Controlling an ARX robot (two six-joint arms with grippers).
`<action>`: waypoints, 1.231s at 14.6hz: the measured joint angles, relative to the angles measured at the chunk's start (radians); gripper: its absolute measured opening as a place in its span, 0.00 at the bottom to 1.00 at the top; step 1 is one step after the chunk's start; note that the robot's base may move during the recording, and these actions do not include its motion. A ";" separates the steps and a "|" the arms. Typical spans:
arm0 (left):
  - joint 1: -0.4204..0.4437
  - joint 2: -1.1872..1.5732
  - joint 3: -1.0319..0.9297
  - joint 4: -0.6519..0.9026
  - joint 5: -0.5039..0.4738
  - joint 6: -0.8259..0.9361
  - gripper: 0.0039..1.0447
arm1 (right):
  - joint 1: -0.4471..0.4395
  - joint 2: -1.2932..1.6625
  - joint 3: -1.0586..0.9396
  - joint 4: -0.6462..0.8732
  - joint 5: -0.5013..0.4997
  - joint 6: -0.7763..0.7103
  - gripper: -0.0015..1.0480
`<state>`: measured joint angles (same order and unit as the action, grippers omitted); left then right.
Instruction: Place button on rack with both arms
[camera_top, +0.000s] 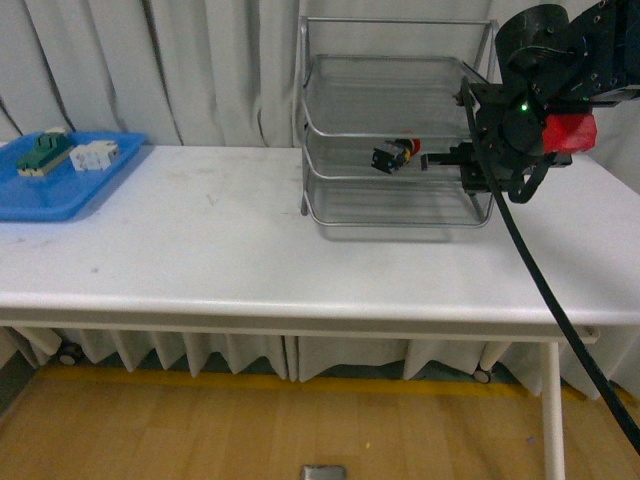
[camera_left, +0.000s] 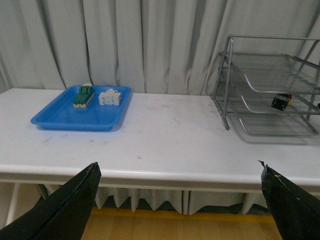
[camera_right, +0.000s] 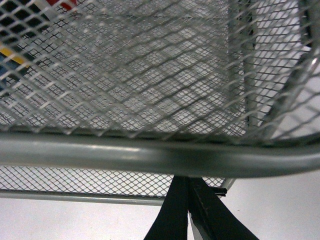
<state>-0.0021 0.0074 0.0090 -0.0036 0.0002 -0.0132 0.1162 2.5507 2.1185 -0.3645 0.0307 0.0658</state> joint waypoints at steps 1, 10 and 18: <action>0.000 0.000 0.000 0.000 0.000 0.000 0.94 | -0.008 0.007 0.023 -0.005 0.006 -0.007 0.02; 0.000 0.000 0.000 0.000 0.000 0.000 0.94 | 0.004 -0.301 -0.383 0.101 -0.078 0.007 0.02; 0.000 0.000 0.000 0.000 0.000 0.000 0.94 | 0.003 -1.060 -1.362 1.036 0.055 -0.046 0.02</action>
<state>-0.0021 0.0074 0.0090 -0.0036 0.0002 -0.0128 0.1192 1.4910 0.7567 0.6716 0.0856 0.0200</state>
